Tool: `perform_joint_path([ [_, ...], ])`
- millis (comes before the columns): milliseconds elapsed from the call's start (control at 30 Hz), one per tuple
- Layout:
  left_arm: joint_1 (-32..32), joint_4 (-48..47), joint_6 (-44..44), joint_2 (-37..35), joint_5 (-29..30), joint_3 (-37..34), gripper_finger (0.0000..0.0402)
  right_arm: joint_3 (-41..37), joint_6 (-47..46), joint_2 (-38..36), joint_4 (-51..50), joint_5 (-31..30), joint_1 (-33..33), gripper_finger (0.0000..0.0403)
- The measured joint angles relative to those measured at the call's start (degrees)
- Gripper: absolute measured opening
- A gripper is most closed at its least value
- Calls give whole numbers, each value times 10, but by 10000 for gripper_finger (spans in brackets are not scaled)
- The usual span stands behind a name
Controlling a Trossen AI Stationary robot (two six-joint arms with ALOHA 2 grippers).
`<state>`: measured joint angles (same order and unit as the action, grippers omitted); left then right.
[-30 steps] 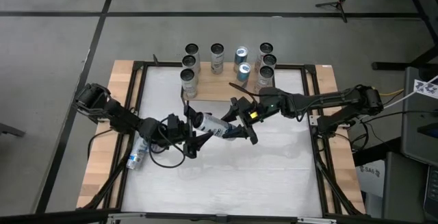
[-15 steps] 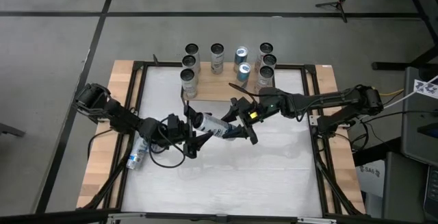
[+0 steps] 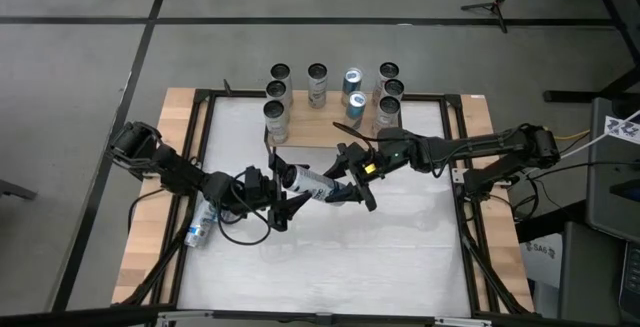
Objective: Sort soda cans
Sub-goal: Put the right white blue soda can on the shelf and align with other white blue soda cans
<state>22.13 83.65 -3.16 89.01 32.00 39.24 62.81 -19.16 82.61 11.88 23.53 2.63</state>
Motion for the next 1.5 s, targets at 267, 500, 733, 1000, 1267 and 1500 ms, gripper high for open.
perform_joint_path([
  [267,0,0,0,0,0,0,342,0,0,0,0,0,0,251],
  [500,0,2,-1,0,1,0,342,0,5,0,0,-2,0,253],
  [733,0,27,-33,0,0,0,326,0,17,0,0,-19,0,255],
  [1000,0,29,-34,0,2,0,272,0,17,0,1,-18,0,250],
  [1267,0,30,-34,0,2,0,241,0,17,0,1,-16,0,290],
  [1500,0,24,-34,1,1,0,241,1,15,-7,-5,1,-4,302],
])
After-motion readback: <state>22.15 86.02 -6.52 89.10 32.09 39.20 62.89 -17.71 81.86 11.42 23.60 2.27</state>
